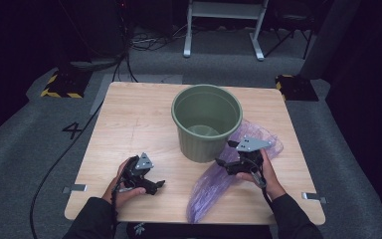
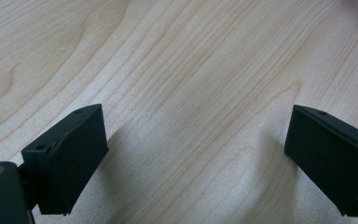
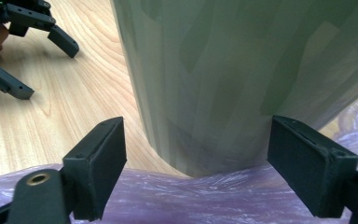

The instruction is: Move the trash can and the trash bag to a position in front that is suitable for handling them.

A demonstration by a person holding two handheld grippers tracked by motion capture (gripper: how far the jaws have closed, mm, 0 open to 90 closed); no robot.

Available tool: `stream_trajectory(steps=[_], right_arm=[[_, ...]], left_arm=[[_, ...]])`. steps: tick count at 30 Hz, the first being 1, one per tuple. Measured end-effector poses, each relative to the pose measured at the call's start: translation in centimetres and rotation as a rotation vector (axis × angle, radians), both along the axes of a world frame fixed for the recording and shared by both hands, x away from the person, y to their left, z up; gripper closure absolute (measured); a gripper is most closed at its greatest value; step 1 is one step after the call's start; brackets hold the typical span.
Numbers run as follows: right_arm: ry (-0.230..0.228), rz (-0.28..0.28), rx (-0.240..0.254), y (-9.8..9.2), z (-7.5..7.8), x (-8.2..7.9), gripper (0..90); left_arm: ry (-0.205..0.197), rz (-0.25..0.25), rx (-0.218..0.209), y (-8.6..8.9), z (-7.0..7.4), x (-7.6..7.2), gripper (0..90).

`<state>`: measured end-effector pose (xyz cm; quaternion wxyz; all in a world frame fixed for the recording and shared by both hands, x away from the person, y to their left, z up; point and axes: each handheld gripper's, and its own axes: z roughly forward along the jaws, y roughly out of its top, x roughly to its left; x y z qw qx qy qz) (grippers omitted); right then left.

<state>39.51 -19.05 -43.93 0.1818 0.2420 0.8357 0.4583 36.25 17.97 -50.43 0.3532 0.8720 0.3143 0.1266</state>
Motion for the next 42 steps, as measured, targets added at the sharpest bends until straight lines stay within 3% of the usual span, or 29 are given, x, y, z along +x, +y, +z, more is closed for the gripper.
stream_trajectory(steps=[5,13,16,22,24,26,28,32,42], right_arm=[[-0.003,0.022,-0.014,0.4,0.0,-0.3,19.9],[-0.003,0.007,-0.016,-2.3,-0.1,-1.9,25.4],[0.015,0.007,-0.038,-3.7,-1.0,-2.6,30.8],[0.051,0.041,-0.066,-3.6,-2.6,-2.9,36.7],[0.072,0.051,-0.071,-3.1,-3.5,-2.5,42.3],[0.084,0.06,-0.067,-2.9,-3.7,-2.4,43.2],[0.106,0.065,-0.072,-2.5,-4.4,-2.1,48.3],[0.116,0.07,-0.07,-2.0,-4.9,-1.8,50.8],[0.136,0.017,-0.083,-2.0,-5.6,-1.2,45.2]], left_arm=[[0.0,0.001,0.0,0.0,0.0,0.0,5.3],[0.003,0.022,-0.003,-0.1,0.0,-0.2,5.4],[0.002,0.027,-0.002,-0.2,0.0,-0.4,5.5],[0.003,0.022,0.003,-0.7,0.2,-0.6,6.9],[-0.021,0.001,0.006,-1.3,0.6,-1.0,21.5],[-0.03,0.001,0.005,-1.5,0.8,-1.1,15.0],[-0.047,0.001,-0.025,-2.1,1.7,-1.4,19.1],[-0.063,-0.017,-0.078,-3.0,2.8,-1.9,16.4],[-0.109,-0.12,-0.118,-7.2,4.5,-3.1,16.1]])
